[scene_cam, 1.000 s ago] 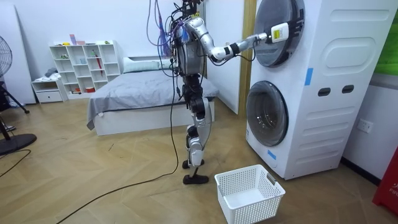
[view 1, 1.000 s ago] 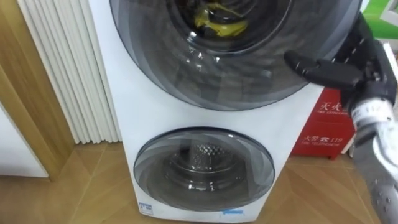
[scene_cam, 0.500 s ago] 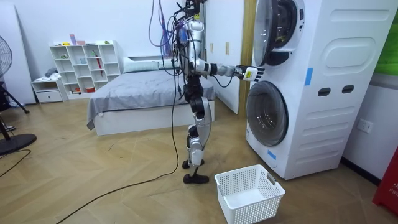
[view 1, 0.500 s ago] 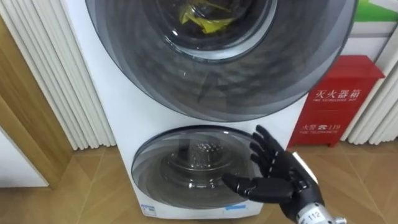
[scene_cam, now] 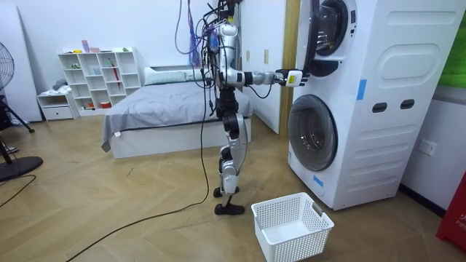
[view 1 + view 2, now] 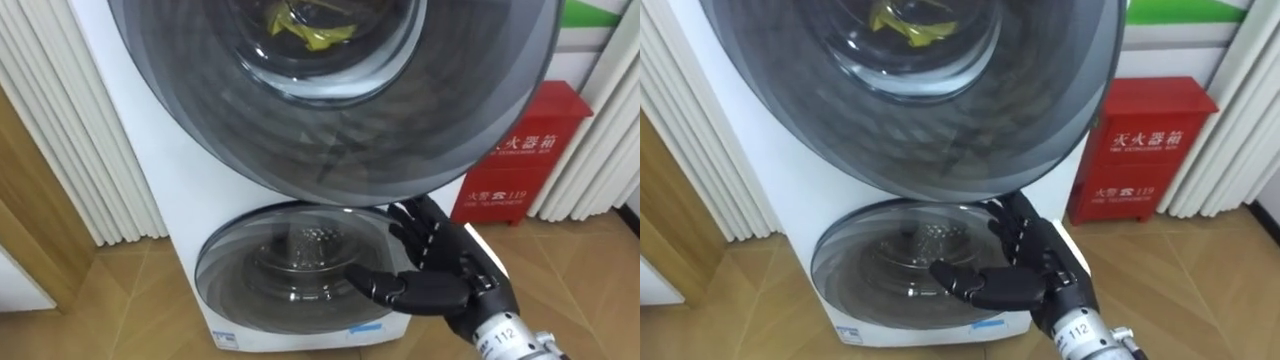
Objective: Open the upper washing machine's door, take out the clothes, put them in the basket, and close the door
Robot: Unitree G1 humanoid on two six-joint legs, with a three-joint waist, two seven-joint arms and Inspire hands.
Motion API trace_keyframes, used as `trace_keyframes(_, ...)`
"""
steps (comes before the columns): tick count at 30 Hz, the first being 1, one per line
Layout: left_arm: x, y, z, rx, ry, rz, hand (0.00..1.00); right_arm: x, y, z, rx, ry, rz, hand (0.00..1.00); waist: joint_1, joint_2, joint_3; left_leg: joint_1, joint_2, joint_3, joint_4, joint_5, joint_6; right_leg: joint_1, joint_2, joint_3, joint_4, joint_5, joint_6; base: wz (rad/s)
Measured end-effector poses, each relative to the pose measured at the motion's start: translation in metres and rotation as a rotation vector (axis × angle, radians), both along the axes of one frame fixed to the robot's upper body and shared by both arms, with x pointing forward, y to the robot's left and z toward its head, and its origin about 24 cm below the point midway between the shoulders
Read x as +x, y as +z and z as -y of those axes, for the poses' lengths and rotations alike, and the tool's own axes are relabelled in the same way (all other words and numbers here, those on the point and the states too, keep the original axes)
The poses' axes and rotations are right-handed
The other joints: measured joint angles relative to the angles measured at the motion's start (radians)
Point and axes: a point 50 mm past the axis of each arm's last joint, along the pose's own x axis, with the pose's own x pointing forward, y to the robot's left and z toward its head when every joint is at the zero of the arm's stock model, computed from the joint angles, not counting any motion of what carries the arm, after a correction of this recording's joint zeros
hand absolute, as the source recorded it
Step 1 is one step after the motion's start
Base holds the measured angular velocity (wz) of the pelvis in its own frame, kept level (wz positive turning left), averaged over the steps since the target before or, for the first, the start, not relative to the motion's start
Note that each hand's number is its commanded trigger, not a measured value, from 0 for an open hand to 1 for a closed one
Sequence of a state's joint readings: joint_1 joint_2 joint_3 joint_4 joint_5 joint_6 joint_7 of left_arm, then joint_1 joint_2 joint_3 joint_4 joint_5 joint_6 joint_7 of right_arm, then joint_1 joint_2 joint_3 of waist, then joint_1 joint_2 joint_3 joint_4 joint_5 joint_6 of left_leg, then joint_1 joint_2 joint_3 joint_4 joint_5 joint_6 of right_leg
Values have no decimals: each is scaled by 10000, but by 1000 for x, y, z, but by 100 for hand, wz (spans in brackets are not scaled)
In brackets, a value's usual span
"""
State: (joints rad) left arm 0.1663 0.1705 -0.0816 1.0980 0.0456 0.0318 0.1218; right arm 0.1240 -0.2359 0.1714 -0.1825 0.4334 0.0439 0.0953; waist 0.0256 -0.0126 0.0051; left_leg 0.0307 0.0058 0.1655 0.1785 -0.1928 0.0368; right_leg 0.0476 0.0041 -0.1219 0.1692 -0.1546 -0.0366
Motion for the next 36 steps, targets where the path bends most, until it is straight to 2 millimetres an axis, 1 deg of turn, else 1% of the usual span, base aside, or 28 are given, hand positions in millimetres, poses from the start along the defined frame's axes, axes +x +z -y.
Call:
trace_keyframes(4, -3, -1, 0, 38, -6, -46, 0, 0, 5, -1, -88, -22, 216, 0, 64, -10, -6, -24, 1, 173, -51, 2, 0, -149, 10, 149, 18, 1, -1, -14)
trace_keyframes(5, -5, -1, -1, 53, -12, -118, 0, 0, 6, -1, -133, -53, 256, 0, 51, -19, -19, -15, 1, 193, -74, 2, 0, -144, 10, 165, 23, 1, -1, -4)
trace_keyframes(10, -7, -1, -1, 47, 28, -145, 0, 3, 14, 8, -338, -454, 654, 0, 46, -61, -43, 30, 7, 193, -80, 2, 2, -139, -9, 96, 15, 1, 0, 0)
trace_keyframes(12, -8, -1, -2, 50, 54, -154, 0, 4, 22, 15, -326, -773, 957, 0, 51, -91, -48, 107, 8, 194, -84, 3, 3, -82, -10, 92, 15, 0, 0, -2)
trace_keyframes(14, -11, -1, -2, 72, 98, -201, 0, 8, 28, 17, -310, -941, 1211, 0, -6, -128, -35, 185, 17, 195, -86, 3, 3, 14, -7, 88, -9, 0, 0, 0)
trace_keyframes(17, -11, -1, -3, 107, 123, -197, 0, 11, 34, 21, -213, -1157, 1445, 0, -10, -181, -38, 253, 23, 197, -110, 3, 2, 67, -1, 90, -13, 0, 1, 0)
trace_keyframes(19, -12, -1, -4, 120, 206, -219, 0, 12, 37, 22, -98, -1225, 1528, 0, 14, -197, -33, 253, 21, 201, -116, 1, 2, 72, -2, 82, -1, 0, 0, 0)
trace_keyframes(22, -14, 0, -6, 172, 371, -237, 0, 11, 43, 23, 10, -1279, 1757, 0, 13, -254, 1, 169, 20, 200, -118, 0, 1, 46, 0, 56, -2, 0, 0, 0)
trace_keyframes(24, -16, -1, -6, 177, 417, -278, 0, 11, 46, 24, 42, -1310, 1893, 0, 16, -262, -1, 170, 17, 203, -97, 0, 1, 47, 1, 62, 0, 0, 0, 0)
trace_keyframes(29, -17, -1, -6, 122, 352, -308, 0, 8, 67, 26, 253, -1322, 2737, 0, 7, -266, -5, 157, 30, 205, -97, 0, 1, 18, 6, 50, 3, 0, 0, -1)
trace_keyframes(32, -16, 0, -6, 96, 255, -281, 0, 7, 81, 26, 143, -1233, 3306, 0, 31, -281, -29, 59, 38, 214, -92, 3, -4, -161, 19, 62, 22, 1, -2, -5)
trace_keyframes(36, -18, -1, -6, 90, 214, -409, 0, 6, 91, 21, 203, -981, 3744, 0, 97, -291, -42, 150, 45, 232, -97, 4, -7, -130, 45, 100, 27, 2, -4, -12)
